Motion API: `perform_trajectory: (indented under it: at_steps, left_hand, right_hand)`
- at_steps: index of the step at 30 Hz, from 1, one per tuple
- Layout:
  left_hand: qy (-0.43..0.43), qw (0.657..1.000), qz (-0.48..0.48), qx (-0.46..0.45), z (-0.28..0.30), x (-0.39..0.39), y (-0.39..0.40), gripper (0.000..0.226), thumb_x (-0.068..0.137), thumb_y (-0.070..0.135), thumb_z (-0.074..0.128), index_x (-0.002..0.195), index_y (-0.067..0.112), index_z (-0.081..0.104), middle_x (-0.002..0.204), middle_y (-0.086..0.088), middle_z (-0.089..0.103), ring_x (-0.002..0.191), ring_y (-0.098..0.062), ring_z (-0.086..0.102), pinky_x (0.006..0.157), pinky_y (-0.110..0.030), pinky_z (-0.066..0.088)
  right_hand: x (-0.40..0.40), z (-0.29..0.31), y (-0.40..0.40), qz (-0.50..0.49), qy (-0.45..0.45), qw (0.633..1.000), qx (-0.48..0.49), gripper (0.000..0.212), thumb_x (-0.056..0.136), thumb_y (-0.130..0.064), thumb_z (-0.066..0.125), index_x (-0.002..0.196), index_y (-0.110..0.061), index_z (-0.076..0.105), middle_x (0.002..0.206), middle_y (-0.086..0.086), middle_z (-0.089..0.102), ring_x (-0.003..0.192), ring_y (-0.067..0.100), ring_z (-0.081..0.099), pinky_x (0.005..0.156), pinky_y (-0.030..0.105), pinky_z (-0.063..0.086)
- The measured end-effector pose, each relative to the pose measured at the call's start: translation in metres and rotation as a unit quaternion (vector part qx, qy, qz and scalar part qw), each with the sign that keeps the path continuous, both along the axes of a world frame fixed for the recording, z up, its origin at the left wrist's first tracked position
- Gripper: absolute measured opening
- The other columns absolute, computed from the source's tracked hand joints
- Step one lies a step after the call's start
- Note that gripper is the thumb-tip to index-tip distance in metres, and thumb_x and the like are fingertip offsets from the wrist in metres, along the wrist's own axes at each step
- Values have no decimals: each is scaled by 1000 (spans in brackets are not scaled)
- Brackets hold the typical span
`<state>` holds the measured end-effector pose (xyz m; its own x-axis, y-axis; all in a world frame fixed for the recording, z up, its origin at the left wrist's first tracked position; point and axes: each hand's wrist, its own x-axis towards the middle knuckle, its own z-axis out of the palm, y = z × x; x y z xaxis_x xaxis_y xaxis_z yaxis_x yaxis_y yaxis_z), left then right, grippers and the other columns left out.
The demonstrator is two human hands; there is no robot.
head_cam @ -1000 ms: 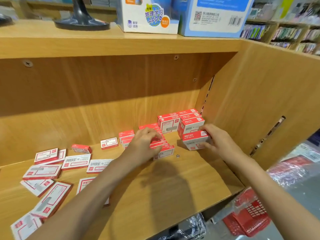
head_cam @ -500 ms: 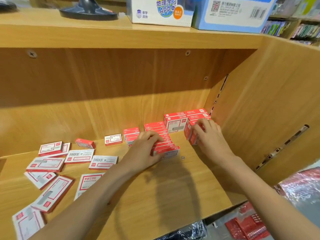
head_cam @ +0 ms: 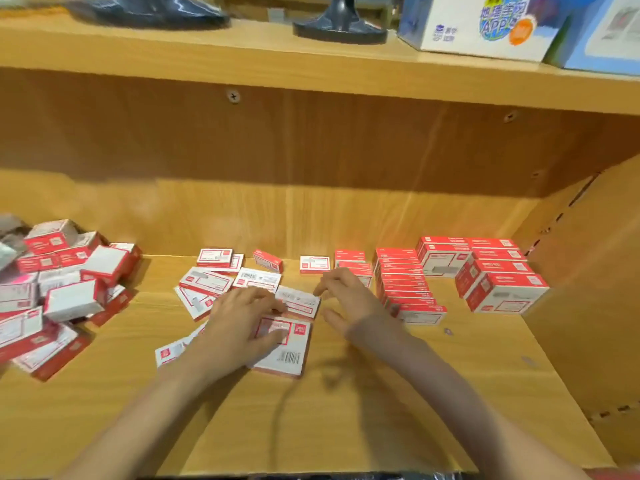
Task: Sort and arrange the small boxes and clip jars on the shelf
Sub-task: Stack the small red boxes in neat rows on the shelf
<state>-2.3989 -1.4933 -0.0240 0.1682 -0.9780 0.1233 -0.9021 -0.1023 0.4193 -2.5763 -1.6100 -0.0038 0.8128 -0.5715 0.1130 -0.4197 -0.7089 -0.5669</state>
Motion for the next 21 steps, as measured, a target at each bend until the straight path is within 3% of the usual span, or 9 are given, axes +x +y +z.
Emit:
perform_trajectory:
  at_steps: [4, 7, 10, 12, 14, 18, 21]
  left_hand:
    - [-13, 995, -1, 101, 3, 26, 31, 100, 38, 98, 32, 127, 52, 37, 135, 19, 28, 130, -12, 17, 106, -37, 17]
    - [-25, 990, -27, 137, 1, 33, 40, 108, 37, 97, 36, 134, 52, 23, 141, 19, 20, 134, -10, 6, 111, -37, 12]
    - [20, 995, -39, 92, -4, 32, 41, 87, 53, 79, 49, 132, 50, 25, 138, 18, 29, 128, -7, 19, 110, -34, 23]
    - [74, 993, -43, 78, -6, 31, 40, 83, 55, 74, 54, 130, 48, 28, 133, 19, 34, 125, -6, 25, 106, -30, 28]
    - [93, 992, -46, 71, -10, 30, 36, 84, 55, 72, 57, 131, 45, 32, 132, 16, 37, 124, -8, 29, 105, -31, 29]
    - [90, 992, -66, 56, -10, 27, 27, 82, 59, 65, 65, 130, 42, 33, 130, 15, 40, 123, -10, 31, 102, -28, 29]
    - [105, 990, -69, 59, -1, 20, 21, 80, 64, 49, 77, 133, 32, 39, 124, 20, 41, 120, -7, 33, 99, -23, 29]
  right_hand:
    - [24, -13, 3, 30, 83, 996, -5, 38, 95, -21, 47, 132, -16, 44, 139, 0, 37, 129, 15, 34, 108, 30, 29]
    - [23, -12, 3, 17, 86, 995, -41, 35, 96, -19, 42, 131, -15, 43, 137, 1, 42, 127, 16, 35, 105, 26, 29]
    - [18, -6, 4, -23, 84, 996, -11, 37, 95, -16, 42, 131, -15, 42, 134, 4, 42, 123, 19, 37, 102, 28, 34]
    - [12, -2, 8, -35, 74, 997, -2, 39, 94, -18, 44, 134, -17, 40, 139, 3, 37, 129, 17, 31, 107, 29, 30]
    - [7, 2, 17, -12, 81, 997, -2, 47, 93, -29, 50, 137, -20, 35, 144, 0, 34, 132, 14, 27, 110, 29, 25]
    - [9, 1, 33, 48, 135, 988, -54, 80, 75, -55, 64, 140, -23, 30, 144, -3, 36, 130, 14, 31, 107, 36, 30]
    - [9, 0, 35, 46, 128, 989, -63, 89, 72, -58, 66, 143, -21, 25, 146, -2, 35, 131, 15, 30, 107, 36, 29]
